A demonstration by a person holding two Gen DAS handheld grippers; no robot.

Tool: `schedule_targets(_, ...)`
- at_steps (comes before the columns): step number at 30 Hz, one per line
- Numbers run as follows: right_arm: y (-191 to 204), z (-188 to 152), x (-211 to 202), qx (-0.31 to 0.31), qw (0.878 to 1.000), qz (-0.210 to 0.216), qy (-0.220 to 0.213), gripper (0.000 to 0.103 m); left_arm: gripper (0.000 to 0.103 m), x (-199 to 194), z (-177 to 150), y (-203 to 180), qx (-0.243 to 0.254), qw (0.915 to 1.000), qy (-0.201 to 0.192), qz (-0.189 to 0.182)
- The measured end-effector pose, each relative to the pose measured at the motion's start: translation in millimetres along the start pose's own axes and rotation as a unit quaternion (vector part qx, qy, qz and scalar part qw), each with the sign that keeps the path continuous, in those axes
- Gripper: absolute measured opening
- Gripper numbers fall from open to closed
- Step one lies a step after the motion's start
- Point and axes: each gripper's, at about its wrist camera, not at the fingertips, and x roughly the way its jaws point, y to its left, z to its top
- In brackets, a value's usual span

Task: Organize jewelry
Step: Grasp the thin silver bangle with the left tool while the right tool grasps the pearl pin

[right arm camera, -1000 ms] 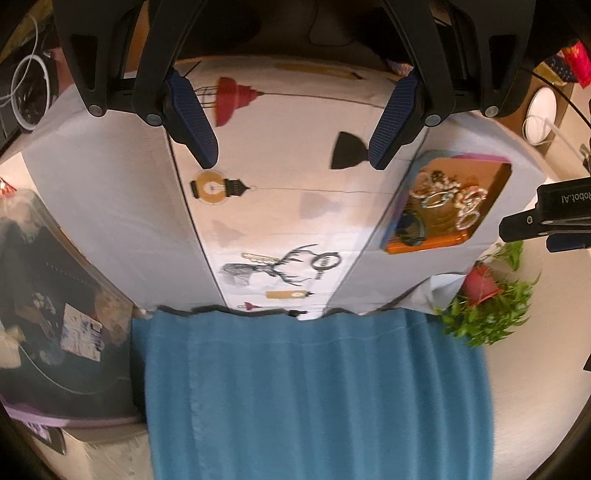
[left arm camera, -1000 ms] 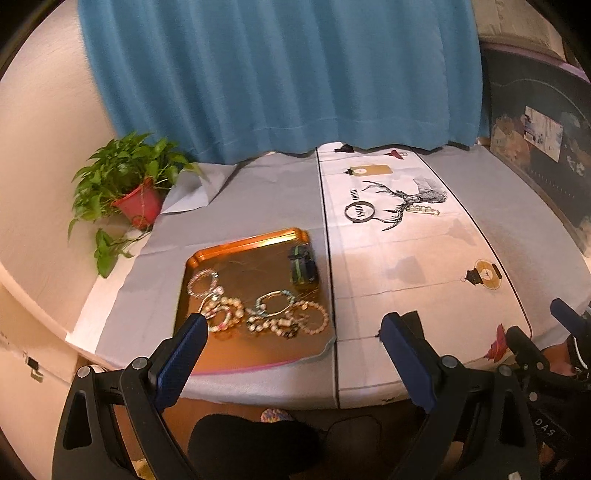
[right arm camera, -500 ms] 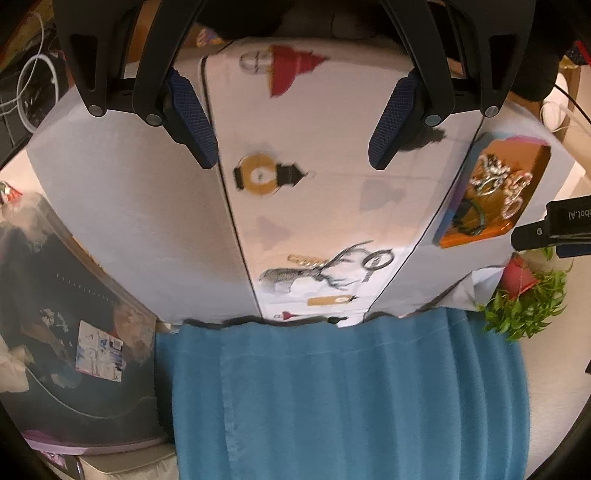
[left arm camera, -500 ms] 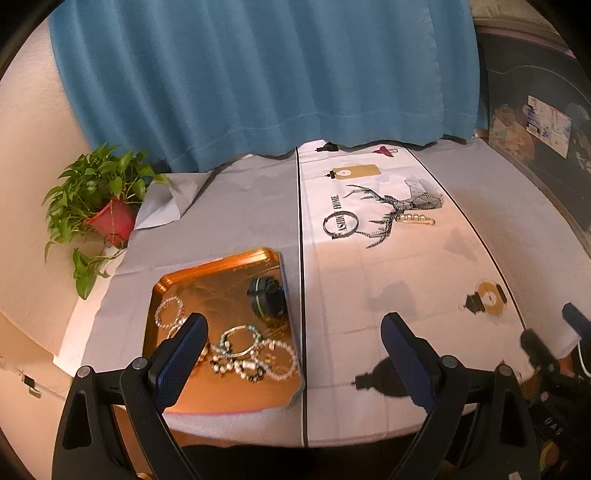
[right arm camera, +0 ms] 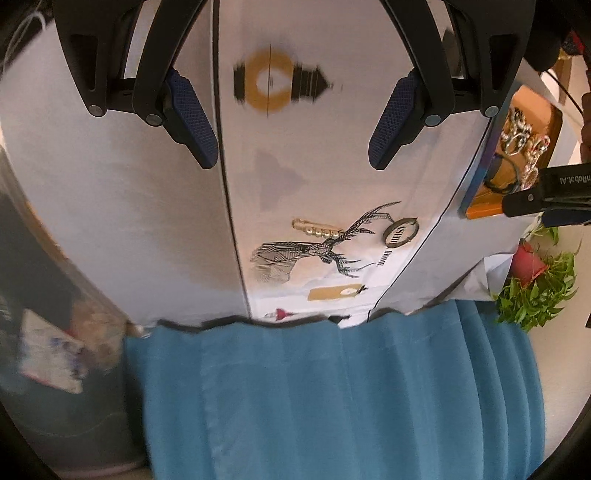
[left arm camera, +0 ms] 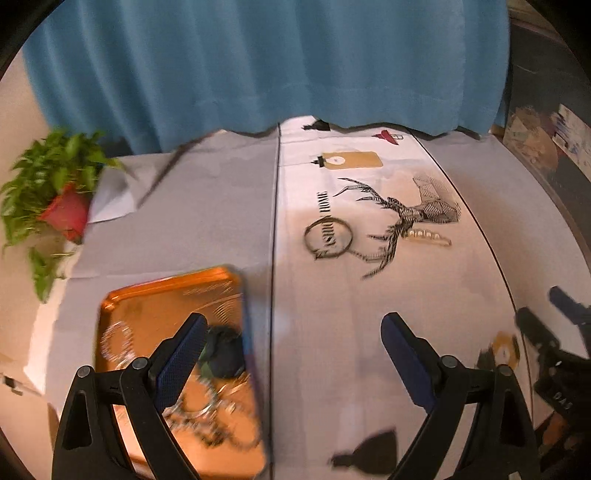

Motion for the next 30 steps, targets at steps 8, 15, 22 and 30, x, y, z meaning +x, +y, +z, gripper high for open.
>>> schedule_targets(8,0,40,110,-0.078,0.995,0.016,0.059,0.084,0.094,91,53,-11,-0.012,0.9984,0.047,-0.029)
schedule_targets(15,5,57,172,-0.111,0.989,0.037,0.092,0.088,0.094,156,71,-25,0.039,0.9936,0.098,-0.039)
schedule_targets(22,19,68,195,-0.154,0.982,0.051,0.098,0.1,0.103,187,78,-11,0.001,0.9907,0.121,-0.062)
schedule_targets(30,31,64,180,-0.181,0.979,0.064,0.069,0.012,0.06,176,83,-15,0.016,0.9917,0.108,-0.068)
